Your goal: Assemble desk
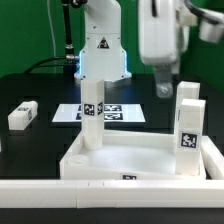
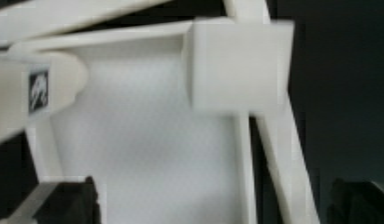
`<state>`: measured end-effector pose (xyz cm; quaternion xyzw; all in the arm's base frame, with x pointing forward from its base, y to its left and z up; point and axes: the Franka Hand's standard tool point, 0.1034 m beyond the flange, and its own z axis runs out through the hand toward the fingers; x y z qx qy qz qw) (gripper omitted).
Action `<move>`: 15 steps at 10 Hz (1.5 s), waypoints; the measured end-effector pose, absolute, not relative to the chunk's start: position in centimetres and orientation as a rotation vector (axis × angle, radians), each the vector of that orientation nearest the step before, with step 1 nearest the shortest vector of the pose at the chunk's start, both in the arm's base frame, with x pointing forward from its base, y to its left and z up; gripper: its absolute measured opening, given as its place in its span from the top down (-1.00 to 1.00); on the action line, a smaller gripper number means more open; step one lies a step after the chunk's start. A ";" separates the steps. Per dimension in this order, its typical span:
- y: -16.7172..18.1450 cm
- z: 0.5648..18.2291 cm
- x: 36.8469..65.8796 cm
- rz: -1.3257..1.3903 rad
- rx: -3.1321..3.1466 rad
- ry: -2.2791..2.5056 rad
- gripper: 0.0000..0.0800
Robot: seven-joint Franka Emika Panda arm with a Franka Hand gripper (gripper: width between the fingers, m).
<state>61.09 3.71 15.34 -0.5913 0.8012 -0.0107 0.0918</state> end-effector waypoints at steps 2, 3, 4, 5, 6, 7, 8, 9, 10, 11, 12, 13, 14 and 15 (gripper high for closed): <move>2.6 16.0 60.6 -0.031 -1.749 2.376 -0.62; 2.8 15.7 60.6 -0.032 -1.764 2.371 -0.62; 2.7 15.8 60.6 -0.033 -1.763 2.371 -0.62; 2.8 15.7 60.6 -0.033 -1.764 2.371 -0.62; 2.8 15.7 60.6 -0.032 -1.764 2.372 -0.62; 2.8 15.7 60.6 -0.033 -1.766 2.371 -0.62; 2.3 15.6 60.4 -0.060 -1.805 2.334 -0.62; 1.2 15.6 58.8 -0.086 -1.890 2.252 -0.62; 0.2 16.1 57.0 -0.073 -1.921 2.218 -0.62; -1.3 16.6 55.8 -0.086 -2.083 2.063 -0.62; -3.1 17.0 55.0 -0.101 -2.180 1.957 -0.62; -4.1 17.6 55.2 -0.118 -2.185 1.943 -0.62; -3.7 17.4 55.2 -0.134 -2.292 1.827 -0.62; -3.6 17.2 55.2 -0.144 -2.367 1.738 -0.62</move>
Offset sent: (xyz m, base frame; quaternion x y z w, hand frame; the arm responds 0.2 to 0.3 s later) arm 0.0000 0.0000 0.0000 0.0000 0.0000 0.0000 1.0000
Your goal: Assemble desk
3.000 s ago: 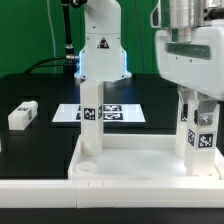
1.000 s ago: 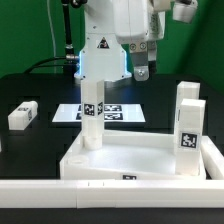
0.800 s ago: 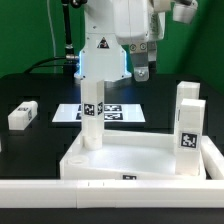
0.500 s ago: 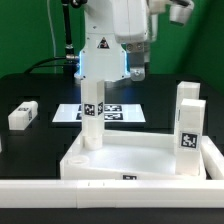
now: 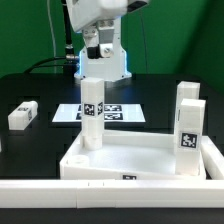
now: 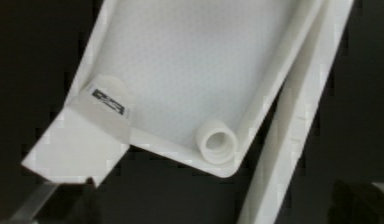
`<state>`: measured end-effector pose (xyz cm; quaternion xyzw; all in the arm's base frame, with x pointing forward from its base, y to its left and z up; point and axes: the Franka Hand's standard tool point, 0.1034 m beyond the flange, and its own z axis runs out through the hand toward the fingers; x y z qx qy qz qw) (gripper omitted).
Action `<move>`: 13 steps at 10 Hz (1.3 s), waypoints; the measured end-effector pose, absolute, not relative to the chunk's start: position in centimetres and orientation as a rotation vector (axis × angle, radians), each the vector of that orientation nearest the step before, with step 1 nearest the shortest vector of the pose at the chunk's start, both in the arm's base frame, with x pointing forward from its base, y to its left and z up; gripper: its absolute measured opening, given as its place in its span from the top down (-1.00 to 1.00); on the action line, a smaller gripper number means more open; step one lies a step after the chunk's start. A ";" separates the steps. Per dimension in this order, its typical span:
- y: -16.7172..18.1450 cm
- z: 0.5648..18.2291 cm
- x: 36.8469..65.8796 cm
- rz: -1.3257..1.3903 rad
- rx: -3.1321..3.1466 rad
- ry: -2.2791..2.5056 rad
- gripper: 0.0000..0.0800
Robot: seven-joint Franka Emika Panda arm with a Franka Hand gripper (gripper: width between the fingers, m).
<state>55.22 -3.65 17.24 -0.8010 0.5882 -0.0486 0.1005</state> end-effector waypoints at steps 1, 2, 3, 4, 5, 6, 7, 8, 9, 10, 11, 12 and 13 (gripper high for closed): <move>-3.7 17.2 55.2 -0.152 -2.411 1.681 -0.62; -3.7 17.2 55.2 -0.171 -2.525 1.519 -0.62; -3.8 17.2 55.2 -0.180 -2.575 1.440 -0.62; -4.0 17.1 55.0 -0.200 -2.649 1.310 -0.62; -5.4 16.5 53.8 -0.255 -2.731 1.145 -0.62; -7.1 15.4 51.6 -0.263 -2.821 0.973 -0.62; -9.0 14.6 49.9 -0.272 -2.902 0.793 -0.62; -11.3 14.0 48.4 -0.269 -2.964 0.619 -0.62; -13.4 13.5 47.4 -0.262 -3.004 0.506 -0.62; -15.1 12.9 46.7 -0.259 -3.048 0.336 -0.62; -15.9 12.6 46.5 -0.253 -3.076 0.205 -0.62; -15.6 12.7 46.6 -0.255 -3.086 0.119 -0.62; -15.6 12.7 46.6 -0.249 -3.085 0.121 -0.62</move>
Offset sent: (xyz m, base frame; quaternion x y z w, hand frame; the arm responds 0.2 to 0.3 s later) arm 0.0000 0.0000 0.0000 0.0000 0.0000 -0.1938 0.9810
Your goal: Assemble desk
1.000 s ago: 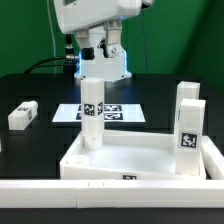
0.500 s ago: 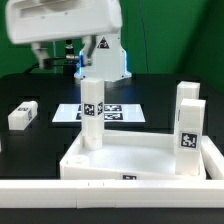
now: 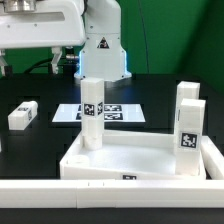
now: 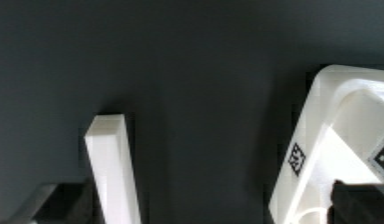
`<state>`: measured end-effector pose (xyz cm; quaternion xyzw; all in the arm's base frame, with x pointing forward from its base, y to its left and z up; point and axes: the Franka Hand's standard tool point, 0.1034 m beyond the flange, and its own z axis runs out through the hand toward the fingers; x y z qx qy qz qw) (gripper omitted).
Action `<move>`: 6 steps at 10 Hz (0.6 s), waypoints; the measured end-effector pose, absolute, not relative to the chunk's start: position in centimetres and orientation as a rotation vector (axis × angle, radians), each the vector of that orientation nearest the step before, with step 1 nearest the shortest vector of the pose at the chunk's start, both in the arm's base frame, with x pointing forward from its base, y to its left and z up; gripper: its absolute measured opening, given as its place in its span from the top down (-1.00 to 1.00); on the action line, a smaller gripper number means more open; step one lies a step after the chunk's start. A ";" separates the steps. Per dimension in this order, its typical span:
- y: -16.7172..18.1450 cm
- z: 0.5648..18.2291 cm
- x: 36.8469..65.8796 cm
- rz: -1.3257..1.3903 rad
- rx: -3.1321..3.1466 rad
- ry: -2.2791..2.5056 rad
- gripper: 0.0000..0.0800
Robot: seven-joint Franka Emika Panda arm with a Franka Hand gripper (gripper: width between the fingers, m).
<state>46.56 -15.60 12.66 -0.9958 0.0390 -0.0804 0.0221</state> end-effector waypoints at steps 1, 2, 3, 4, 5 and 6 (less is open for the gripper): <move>-15.4 12.6 46.5 -0.225 -3.080 0.126 -0.62; -15.7 12.4 46.3 -0.220 -3.081 0.130 -0.62; -16.8 11.2 45.1 -0.072 -3.056 0.133 -0.62; -18.5 10.0 44.2 0.113 -3.041 0.152 -0.62; -19.8 9.6 44.4 0.239 -3.030 0.150 -0.62; -20.5 8.9 44.0 0.370 -2.992 0.182 -0.62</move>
Offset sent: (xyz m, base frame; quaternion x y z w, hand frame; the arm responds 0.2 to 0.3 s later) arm -0.0254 -0.0574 -0.0436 0.0148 -0.2713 0.0223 0.9621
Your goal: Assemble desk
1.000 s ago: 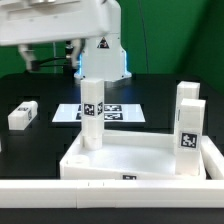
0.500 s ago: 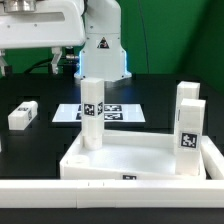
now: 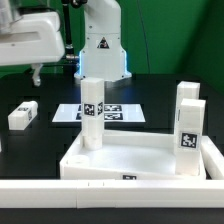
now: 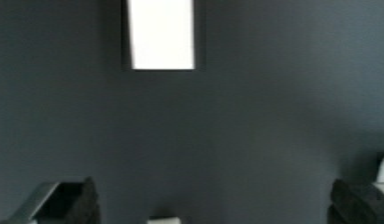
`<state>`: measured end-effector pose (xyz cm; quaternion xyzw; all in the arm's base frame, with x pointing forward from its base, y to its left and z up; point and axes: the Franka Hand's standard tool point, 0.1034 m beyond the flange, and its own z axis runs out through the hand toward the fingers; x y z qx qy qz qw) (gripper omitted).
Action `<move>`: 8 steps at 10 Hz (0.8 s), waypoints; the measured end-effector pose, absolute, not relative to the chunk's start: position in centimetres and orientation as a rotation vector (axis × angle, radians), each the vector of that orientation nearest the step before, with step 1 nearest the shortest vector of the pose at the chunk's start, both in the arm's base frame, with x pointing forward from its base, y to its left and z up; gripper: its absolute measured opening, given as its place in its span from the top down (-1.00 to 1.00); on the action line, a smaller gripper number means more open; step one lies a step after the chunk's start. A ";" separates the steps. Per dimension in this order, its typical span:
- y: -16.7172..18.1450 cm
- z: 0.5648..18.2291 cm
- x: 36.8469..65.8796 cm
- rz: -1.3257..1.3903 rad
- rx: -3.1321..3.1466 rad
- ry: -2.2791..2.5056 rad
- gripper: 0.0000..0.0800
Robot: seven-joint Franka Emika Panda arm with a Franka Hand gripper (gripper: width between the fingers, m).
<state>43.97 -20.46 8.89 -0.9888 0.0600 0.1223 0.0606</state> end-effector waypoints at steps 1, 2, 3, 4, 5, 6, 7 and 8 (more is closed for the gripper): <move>-20.7 8.5 43.7 0.535 -2.946 0.222 -0.62; -20.7 8.6 44.7 0.552 -2.952 0.209 -0.62; -20.4 8.6 44.1 0.636 -2.920 0.194 -0.62; -20.4 8.5 43.9 0.709 -2.898 0.197 -0.62; -20.5 8.2 43.5 0.825 -2.864 0.188 -0.62; -21.0 6.6 42.5 0.974 -2.829 0.174 -0.62; -21.4 5.3 41.9 1.067 -2.812 0.162 -0.62; -21.6 4.6 41.1 1.203 -2.753 0.160 -0.62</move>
Offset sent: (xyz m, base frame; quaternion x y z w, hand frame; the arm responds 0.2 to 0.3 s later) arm 0.0000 0.0000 0.0000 0.0000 -0.1296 0.0000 0.9916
